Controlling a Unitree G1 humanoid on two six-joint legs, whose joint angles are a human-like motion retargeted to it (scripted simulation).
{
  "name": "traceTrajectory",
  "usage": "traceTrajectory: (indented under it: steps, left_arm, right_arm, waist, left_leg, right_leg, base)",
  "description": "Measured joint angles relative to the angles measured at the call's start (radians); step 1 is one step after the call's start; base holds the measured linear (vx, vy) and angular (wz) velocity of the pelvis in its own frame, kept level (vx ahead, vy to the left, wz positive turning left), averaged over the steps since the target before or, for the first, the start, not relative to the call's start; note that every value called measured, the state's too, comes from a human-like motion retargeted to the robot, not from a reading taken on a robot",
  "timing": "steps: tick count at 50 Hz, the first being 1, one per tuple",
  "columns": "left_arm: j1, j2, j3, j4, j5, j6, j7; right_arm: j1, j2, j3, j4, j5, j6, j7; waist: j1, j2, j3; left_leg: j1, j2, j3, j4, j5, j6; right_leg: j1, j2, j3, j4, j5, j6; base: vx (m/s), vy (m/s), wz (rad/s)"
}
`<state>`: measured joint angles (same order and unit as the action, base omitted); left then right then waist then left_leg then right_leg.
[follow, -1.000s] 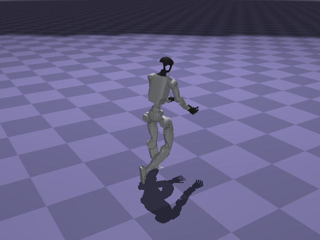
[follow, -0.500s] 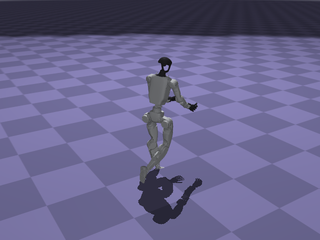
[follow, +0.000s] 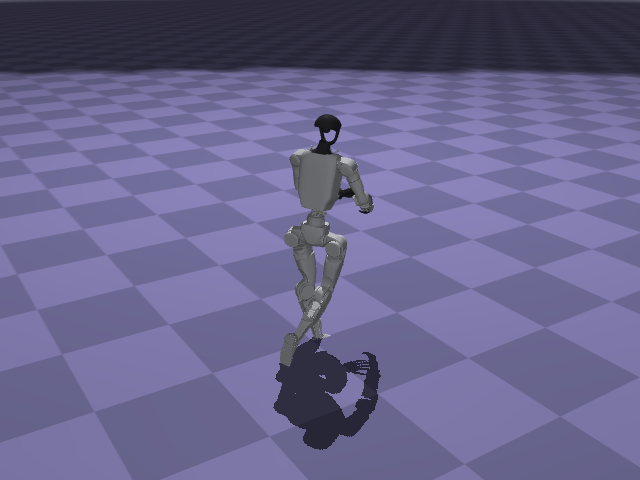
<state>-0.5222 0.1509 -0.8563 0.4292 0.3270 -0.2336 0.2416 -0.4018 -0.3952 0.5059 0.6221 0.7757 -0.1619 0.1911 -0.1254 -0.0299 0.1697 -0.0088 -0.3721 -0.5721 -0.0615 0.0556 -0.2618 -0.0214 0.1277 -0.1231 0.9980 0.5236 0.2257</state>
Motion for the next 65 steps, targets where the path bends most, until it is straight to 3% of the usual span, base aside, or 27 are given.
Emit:
traceTrajectory:
  steps: [9,20,43,65]
  left_arm:
    - [0.084,0.025,-0.030,0.011,-0.045,0.016,-0.197]
    - [0.153,0.074,-0.073,0.070,-0.039,0.017,-0.311]
    - [0.214,0.112,-0.071,-0.015,-0.060,0.018,-0.439]
    - [0.327,0.178,0.054,-0.226,-0.179,0.033,-0.480]
  right_arm:
    - [0.094,0.034,0.186,-0.075,-0.097,0.108,0.206]
    - [0.114,0.150,0.340,-0.054,-0.194,0.149,0.278]
    - [0.110,0.130,0.402,-0.100,-0.299,0.168,0.360]
    - [0.099,0.120,0.452,-0.124,-0.228,0.229,0.516]
  waist:
    - [0.038,-0.005,-0.022]
    - [0.075,0.003,-0.038]
    - [0.076,0.027,-0.055]
    - [0.105,0.020,-0.059]
  left_leg:
    - [0.012,-0.008,-0.018,0.000,-0.001,0.000]
    - [0.023,-0.017,-0.023,0.000,0.003,0.000]
    - [0.030,-0.018,-0.019,0.001,-0.002,0.000]
    - [0.037,-0.006,0.002,0.001,-0.021,0.000]
  right_leg:
    - [0.010,0.032,0.028,-0.015,0.000,0.021]
    - [0.020,0.021,0.020,-0.017,0.000,0.023]
    - [0.027,0.001,0.011,-0.015,0.000,0.018]
    - [0.030,-0.021,0.021,0.002,0.000,0.000]
  base:
    - [0.01,0.00,0.06]
    - [0.00,0.00,0.00]
    - [0.00,0.00,0.00]
    - [0.00,0.00,0.00]
